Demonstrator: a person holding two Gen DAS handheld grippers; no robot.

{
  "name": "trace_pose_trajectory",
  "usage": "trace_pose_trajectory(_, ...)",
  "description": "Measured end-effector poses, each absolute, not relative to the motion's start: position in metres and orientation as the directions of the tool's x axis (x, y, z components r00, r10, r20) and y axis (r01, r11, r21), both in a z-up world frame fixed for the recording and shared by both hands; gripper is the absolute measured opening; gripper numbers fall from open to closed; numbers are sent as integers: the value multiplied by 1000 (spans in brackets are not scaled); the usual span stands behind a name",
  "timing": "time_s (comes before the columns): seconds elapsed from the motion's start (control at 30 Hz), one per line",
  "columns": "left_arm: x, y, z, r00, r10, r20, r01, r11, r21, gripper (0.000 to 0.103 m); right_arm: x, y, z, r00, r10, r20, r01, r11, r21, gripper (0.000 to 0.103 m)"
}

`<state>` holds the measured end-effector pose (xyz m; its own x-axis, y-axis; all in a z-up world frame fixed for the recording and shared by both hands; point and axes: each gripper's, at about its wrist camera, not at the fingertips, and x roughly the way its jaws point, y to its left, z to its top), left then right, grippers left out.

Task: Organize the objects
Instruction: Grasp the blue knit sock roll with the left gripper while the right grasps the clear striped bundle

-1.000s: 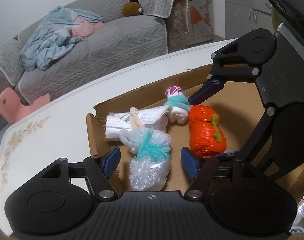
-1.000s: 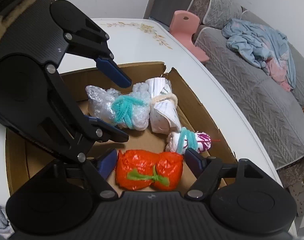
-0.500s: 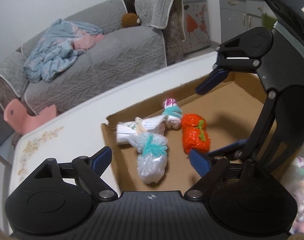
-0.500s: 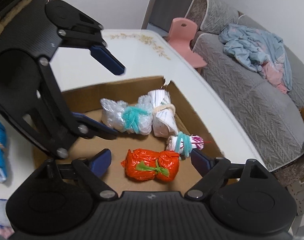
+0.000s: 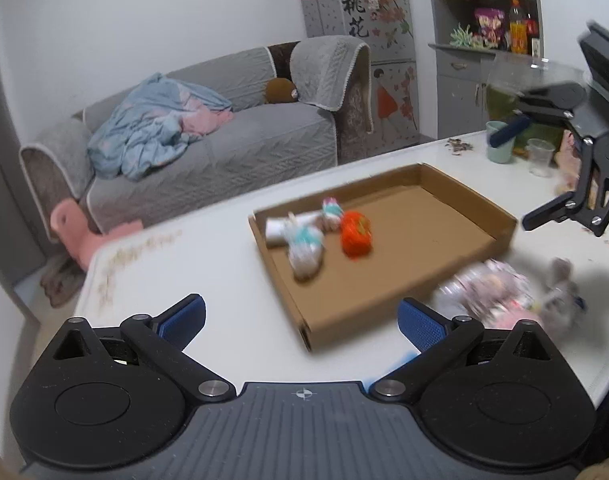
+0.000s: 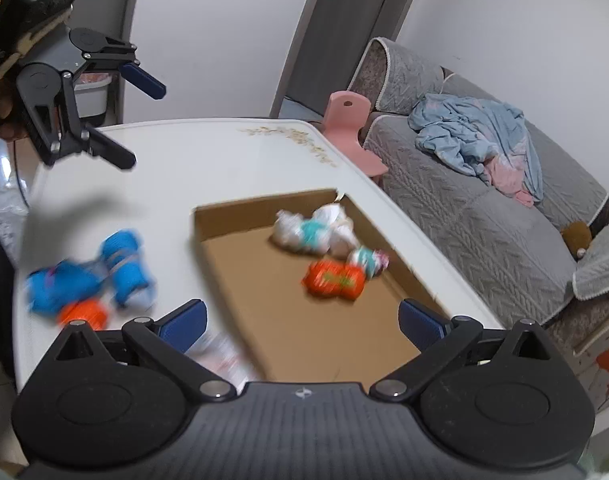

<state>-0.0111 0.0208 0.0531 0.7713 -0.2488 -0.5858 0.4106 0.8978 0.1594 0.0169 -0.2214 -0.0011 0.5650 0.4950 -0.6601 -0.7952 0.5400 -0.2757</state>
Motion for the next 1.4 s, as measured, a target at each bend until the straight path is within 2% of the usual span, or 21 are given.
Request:
trace_pose_trajectory(0.3, -74, 1, -5, 678, -323, -661, 480, 875, 65, 103, -34, -283, -41, 584, 448, -677, -740, 637, -217, 101)
trace_pose_trajectory(0.47, -81, -12, -37, 641, -336, -690, 472, 882, 9, 103, -30, -303, -60, 603, 379, -702, -685, 697, -212, 92)
trace_pose_trajectory(0.77, -68, -13, -50, 647, -250, -720, 408, 912, 50, 103, -18, -303, -86, 603, 349, -717, -641, 747, -176, 70)
trace_pose_trajectory(0.93, -60, -6, -50, 640, -243, -729, 412, 909, 58, 102, -16, -296, -96, 586, 357, -728, -643, 752, -149, 57)
trace_pose_trajectory(1.1, -56, -4, -55, 637, -194, -746, 428, 894, 134, 102, -20, -294, -103, 579, 372, -725, -644, 755, -127, 53)
trace_pose_trajectory(1.3, -51, -2, -58, 624, -199, -756, 437, 891, 126, 99, -22, -297, -108, 558, 381, -738, -646, 757, -98, 43)
trace_pose_trajectory(1.4, -50, -5, -59, 605, -215, -766, 459, 881, 116, 90, -24, -301, -107, 558, 380, -737, -634, 769, -84, 42)
